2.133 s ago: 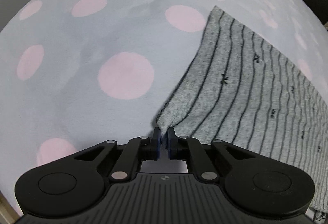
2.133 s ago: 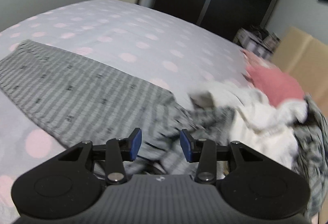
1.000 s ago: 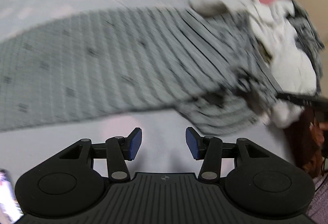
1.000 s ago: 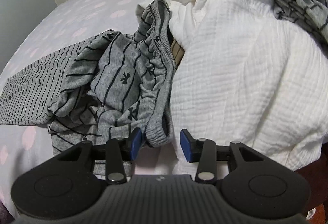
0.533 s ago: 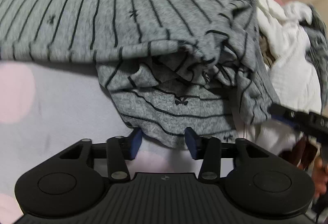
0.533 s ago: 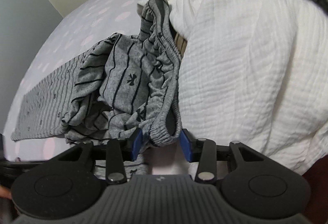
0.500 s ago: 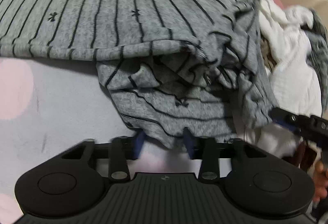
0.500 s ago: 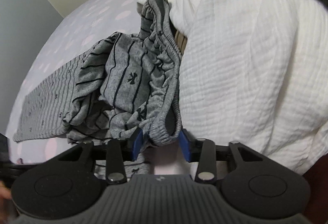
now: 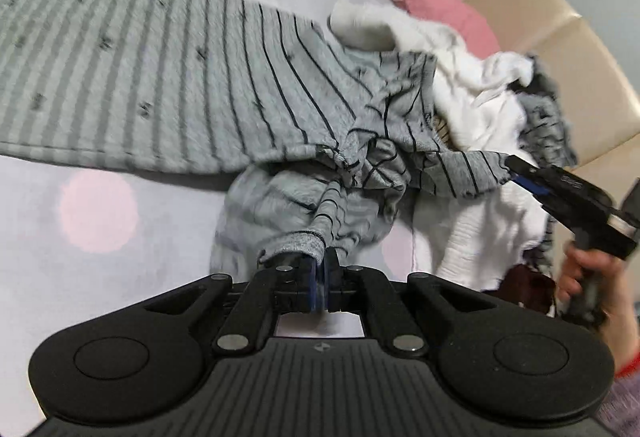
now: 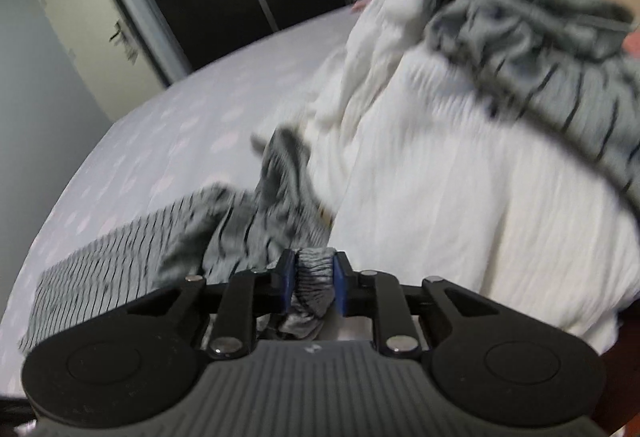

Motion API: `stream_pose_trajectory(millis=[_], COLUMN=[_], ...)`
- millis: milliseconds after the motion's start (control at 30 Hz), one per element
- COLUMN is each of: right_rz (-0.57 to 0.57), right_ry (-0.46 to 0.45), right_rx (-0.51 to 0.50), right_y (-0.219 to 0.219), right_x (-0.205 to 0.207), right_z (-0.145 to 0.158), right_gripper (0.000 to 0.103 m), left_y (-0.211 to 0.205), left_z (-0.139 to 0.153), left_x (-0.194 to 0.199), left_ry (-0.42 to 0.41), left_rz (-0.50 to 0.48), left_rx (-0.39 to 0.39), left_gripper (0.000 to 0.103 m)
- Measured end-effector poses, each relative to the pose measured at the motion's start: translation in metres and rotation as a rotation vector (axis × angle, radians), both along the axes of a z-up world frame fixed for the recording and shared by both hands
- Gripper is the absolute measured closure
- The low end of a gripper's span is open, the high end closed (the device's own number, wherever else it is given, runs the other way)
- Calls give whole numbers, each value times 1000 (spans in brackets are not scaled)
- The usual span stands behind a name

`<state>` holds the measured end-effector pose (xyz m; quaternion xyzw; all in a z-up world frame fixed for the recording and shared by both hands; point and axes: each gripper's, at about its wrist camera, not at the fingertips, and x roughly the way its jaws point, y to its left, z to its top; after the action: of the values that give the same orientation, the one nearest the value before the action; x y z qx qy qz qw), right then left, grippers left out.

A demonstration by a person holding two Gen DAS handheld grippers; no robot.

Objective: Fold clothes
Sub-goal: 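Pull the grey striped garment from the pile with the right gripper while the left grasps its edge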

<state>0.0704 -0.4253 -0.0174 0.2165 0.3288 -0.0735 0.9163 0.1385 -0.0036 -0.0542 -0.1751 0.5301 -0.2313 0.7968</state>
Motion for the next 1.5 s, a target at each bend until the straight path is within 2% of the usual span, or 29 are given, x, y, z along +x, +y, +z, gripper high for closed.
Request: stream_pose_trajectory(millis=[133,300,467,567,600,700,767,933,1000,1067,1133,1167,1233,1333,1400,1500], right_rz=[-64,-145,-178,-186,-185,-174,-163,-116,-102,-87,-68,-54,-12,51,82,109], right_ry=[-33,-25,-12,-2,0,9,11,7,-7,-33,-67,-85,-110,-118,-112,-94], right_rx=[-62,-83,-129,-150,-160,-194,-216,-262,-313,-368,-409,-423,-431,-431,-436,-446], right_y=[-6,-21,-24,-22,-21,-15,-10,6,15,25,35,40,51,65,72,78], right_x=[0,-4,-7,-6,-5,-2,0,1,0,-2,-4,-6,-8,-8,-7,-5], right_z=[14,17,15,12,12,11,12,16,21,27,34,37,42,41,39,33], right_gripper=[81,81,81,81,81,81,81,77,73,69,66,64,62,61,59,58], left_y=[41,90,138,160,164,169,164,151,144,140,133,130,121,105,91,71], left_z=[28,46,41,30,26,10,4,3,3,5,9,11,17,21,13,-10], left_x=[-26,-44,-50,-50,-48,-42,-39,-43,-44,-49,-53,-55,-61,-74,-85,-102], left_ry=[8,28,101,97,95,101,84,26,11,-20,-62,-87,-142,-221,-245,-229], left_rz=[11,52,132,154,158,187,170,100,84,65,46,32,-14,-164,-284,-435], left_rx=[48,157,251,372,391,374,403,501,527,555,578,586,597,575,573,611], left_gripper=[102,102,102,102,102,101,101,100,95,77,63,58,58,58,58,58])
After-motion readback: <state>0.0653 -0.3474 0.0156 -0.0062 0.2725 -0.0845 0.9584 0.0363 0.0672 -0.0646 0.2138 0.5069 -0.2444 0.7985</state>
